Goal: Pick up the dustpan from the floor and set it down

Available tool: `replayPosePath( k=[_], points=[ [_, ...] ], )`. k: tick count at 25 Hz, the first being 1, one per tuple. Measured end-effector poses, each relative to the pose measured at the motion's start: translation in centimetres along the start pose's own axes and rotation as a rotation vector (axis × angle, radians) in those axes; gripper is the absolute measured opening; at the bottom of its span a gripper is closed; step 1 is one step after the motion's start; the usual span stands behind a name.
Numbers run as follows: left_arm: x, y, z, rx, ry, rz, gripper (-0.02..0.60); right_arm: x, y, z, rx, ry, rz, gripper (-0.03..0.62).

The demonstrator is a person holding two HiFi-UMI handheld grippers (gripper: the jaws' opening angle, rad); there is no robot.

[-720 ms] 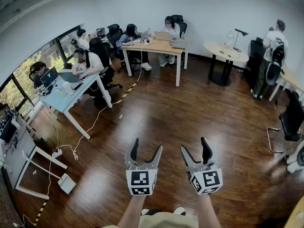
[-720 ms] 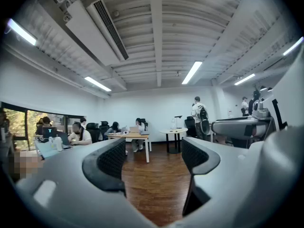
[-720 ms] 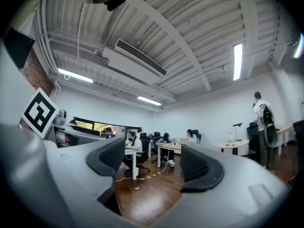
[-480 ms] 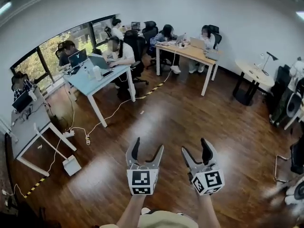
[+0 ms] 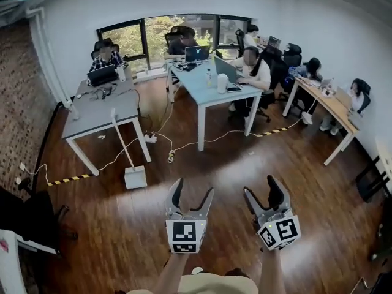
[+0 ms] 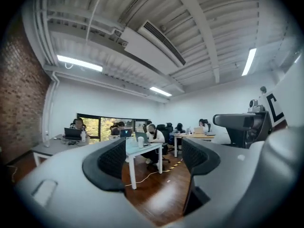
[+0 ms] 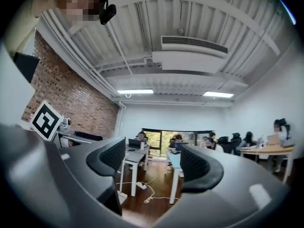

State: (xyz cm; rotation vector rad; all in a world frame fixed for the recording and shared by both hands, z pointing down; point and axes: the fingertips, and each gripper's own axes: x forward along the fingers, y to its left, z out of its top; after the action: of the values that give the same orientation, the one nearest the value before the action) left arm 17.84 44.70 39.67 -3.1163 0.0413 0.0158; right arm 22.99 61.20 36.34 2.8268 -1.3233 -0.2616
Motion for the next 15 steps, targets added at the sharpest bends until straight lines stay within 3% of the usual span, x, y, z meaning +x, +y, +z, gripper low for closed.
replayPosePath(
  k=[6, 12, 15],
  points=[
    [-4.7, 12.8, -0.9, -0.007, -0.002, 0.296, 0.36, 10.9, 12.7, -0.1, 0.005, -0.077, 0.328, 0.365],
    [-9.8, 22.2, -2.8, -0.009, 0.014, 0.582, 0.364, 17.8, 23.0, -2.2, 0.049, -0.089, 0.628, 0.365],
    [-14.1, 27.1, -3.1, -0.007, 0.033, 0.769, 0.365, 21.0, 29.2, -2.9, 0.102, -0.094, 0.81, 0.365]
  ],
)
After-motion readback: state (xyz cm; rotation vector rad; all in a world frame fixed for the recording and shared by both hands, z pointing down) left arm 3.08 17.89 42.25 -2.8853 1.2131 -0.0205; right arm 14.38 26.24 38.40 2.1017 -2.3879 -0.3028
